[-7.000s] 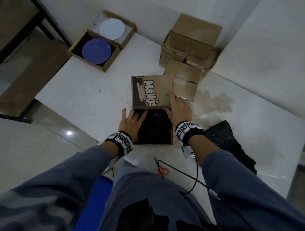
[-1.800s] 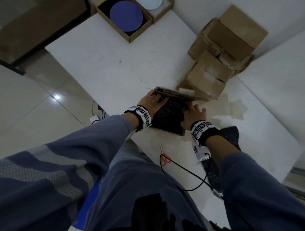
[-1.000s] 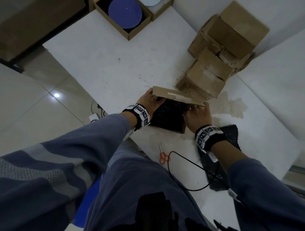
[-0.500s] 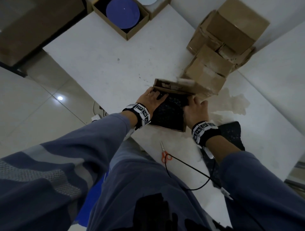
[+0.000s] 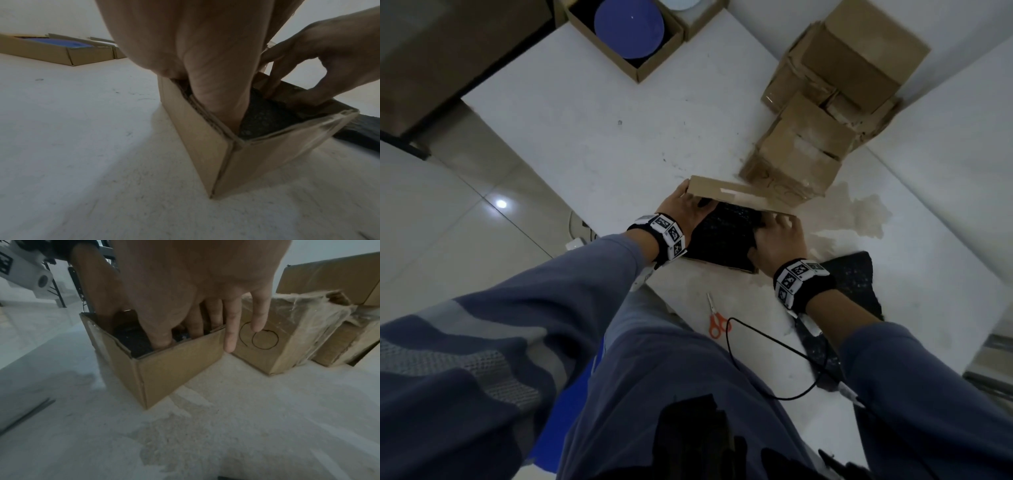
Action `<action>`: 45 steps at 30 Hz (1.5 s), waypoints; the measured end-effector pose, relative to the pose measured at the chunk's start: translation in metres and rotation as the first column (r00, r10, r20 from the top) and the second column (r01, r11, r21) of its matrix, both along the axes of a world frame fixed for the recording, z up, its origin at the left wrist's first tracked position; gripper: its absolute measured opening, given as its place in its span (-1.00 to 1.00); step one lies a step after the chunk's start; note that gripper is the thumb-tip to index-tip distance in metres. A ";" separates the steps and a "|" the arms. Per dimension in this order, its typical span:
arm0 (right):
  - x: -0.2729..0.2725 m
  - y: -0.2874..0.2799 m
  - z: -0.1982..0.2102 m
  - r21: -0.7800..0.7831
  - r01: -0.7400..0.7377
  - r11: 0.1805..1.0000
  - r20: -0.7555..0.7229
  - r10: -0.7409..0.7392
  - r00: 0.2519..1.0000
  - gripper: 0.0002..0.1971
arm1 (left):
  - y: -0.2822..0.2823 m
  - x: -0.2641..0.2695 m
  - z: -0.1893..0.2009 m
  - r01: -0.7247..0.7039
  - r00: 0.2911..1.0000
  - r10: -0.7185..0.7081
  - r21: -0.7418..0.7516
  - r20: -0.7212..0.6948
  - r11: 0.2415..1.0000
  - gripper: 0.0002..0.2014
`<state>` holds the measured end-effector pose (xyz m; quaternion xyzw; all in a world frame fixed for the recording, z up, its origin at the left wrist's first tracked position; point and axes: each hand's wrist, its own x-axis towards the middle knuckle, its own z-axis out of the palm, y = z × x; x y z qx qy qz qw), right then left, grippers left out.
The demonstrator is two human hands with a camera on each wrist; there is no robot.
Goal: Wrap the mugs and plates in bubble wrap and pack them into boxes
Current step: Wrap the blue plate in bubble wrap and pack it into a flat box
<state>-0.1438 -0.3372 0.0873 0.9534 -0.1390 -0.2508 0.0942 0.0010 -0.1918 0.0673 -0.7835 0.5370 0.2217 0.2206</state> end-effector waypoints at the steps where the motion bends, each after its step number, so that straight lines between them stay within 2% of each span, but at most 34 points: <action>1: 0.001 0.002 -0.002 0.003 0.021 1.000 -0.002 -0.021 1.000 -0.50 | 0.000 0.000 0.000 -0.001 1.000 0.001 0.005 0.000 1.000 0.05; 3: 0.004 0.004 -0.004 -0.005 0.041 0.999 -0.005 -0.041 0.999 -0.31 | 0.001 -0.001 0.001 -0.004 1.000 0.005 0.017 -0.004 1.000 0.05; 4: 0.005 0.004 -0.004 -0.020 0.031 0.999 -0.002 -0.031 1.000 -0.27 | 0.001 -0.001 0.001 -0.004 1.000 0.004 0.015 -0.004 1.000 0.05; 8: 0.003 0.005 -0.004 -0.104 -0.036 0.994 -0.077 0.028 0.997 -0.29 | 0.000 -0.001 -0.001 -0.001 1.000 0.001 0.000 0.011 1.000 0.09; 10: 0.001 0.004 -0.009 -0.084 -0.024 0.996 -0.116 0.014 0.993 -0.28 | -0.001 0.000 -0.001 0.003 1.000 -0.003 0.009 -0.001 1.000 0.05; 15: 0.011 0.000 -0.016 -0.088 -0.009 0.996 -0.145 -0.003 0.989 -0.24 | -0.002 -0.001 0.000 -0.022 0.999 0.023 0.051 -0.026 0.998 0.07; 21: 0.015 -0.001 -0.019 -0.105 0.012 0.994 -0.124 -0.025 0.992 -0.18 | -0.002 -0.001 0.001 -0.035 0.999 0.035 0.018 -0.017 0.999 0.11; 26: 0.019 -0.001 -0.020 -0.037 0.029 0.999 -0.170 -0.035 0.985 -0.32 | 0.000 -0.004 0.002 -0.037 0.999 0.037 0.005 -0.029 0.999 0.08; 28: 0.020 -0.001 -0.020 -0.045 0.035 0.998 -0.159 -0.042 0.986 -0.34 | 0.001 -0.004 0.004 -0.019 1.000 0.019 -0.020 -0.005 1.000 0.10; 31: 0.016 0.001 -0.019 0.027 0.078 0.997 -0.184 -0.072 0.980 -0.33 | 0.004 -0.006 0.008 -0.006 1.000 0.005 -0.049 -0.006 0.999 0.00; 34: 0.005 -0.001 -0.016 0.127 0.089 0.988 -0.083 -0.079 0.993 -0.24 | 0.010 -0.008 0.007 -0.023 0.997 0.008 -0.199 -0.076 0.980 -0.02; 36: -0.006 -0.005 -0.010 0.239 0.089 0.967 0.028 -0.098 0.995 -0.27 | 0.016 -0.006 0.006 -0.058 0.988 0.009 -0.309 -0.157 0.949 -0.05; 38: -0.020 -0.010 -0.003 0.343 0.090 0.935 0.124 -0.140 0.982 -0.28 | 0.027 -0.003 0.011 -0.188 0.955 0.086 -0.356 -0.283 0.915 -0.16; 40: -0.035 -0.014 0.002 0.468 0.138 0.873 0.253 -0.282 0.925 -0.42 | 0.043 -0.003 0.011 -0.381 0.893 0.208 -0.424 -0.399 0.822 -0.44; 41: -0.042 -0.015 0.003 0.559 0.181 0.809 0.333 -0.419 0.845 -0.60 | 0.051 -0.005 0.013 -0.515 0.828 0.281 -0.462 -0.484 0.722 -0.61; 42: -0.047 -0.015 0.003 0.677 0.229 0.700 0.368 -0.590 0.719 -0.80 | 0.057 -0.006 0.013 -0.663 0.724 0.341 -0.467 -0.600 0.585 -0.76; 43: -0.049 -0.014 0.006 0.800 0.249 0.545 0.343 -0.757 0.556 -0.90 | 0.060 -0.009 0.017 -0.806 0.573 0.370 -0.423 -0.731 0.414 -0.80; 44: -0.049 -0.013 0.011 0.897 0.228 0.379 0.276 -0.882 0.382 -0.89 | 0.060 -0.012 0.022 -0.920 0.385 0.382 -0.318 -0.840 0.228 -0.77; 45: -0.049 -0.011 0.018 0.956 0.174 0.237 0.190 -0.950 0.246 -0.87 | 0.058 -0.015 0.031 -0.984 0.176 0.365 -0.164 -0.914 0.063 -0.75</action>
